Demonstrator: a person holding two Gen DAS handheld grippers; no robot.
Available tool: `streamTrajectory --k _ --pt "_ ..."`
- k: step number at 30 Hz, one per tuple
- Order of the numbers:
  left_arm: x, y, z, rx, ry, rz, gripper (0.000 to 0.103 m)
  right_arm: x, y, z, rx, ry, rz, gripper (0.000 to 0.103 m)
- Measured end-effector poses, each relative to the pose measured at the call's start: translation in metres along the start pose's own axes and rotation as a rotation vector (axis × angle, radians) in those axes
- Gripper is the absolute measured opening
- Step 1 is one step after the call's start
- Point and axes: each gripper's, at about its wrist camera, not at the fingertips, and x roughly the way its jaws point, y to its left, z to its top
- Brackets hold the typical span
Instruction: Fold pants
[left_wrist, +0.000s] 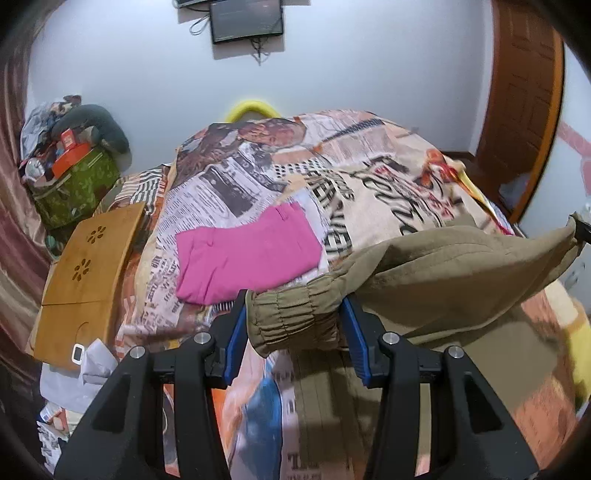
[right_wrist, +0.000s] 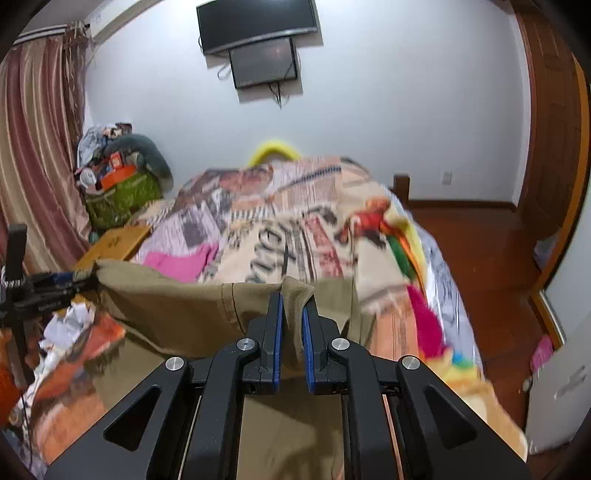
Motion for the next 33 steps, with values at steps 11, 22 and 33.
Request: streamTrajectory --k 11,22,33 --pt "-0.007 -0.008 -0.051 0.059 0.091 -0.005 0.050 -0.011 -0.004 -0.071 0.047 0.121 0.027 0.009" --pt "-0.012 0.012 -0.079 0.004 0.175 0.025 0.051 -0.024 0.000 -0.095 0.038 0.172 -0.015 0.014" --pt "-0.038 0.047 -0.054 -0.124 0.101 0.049 0.082 -0.054 -0.009 -0.092 0.107 0.151 -0.055 0.028"
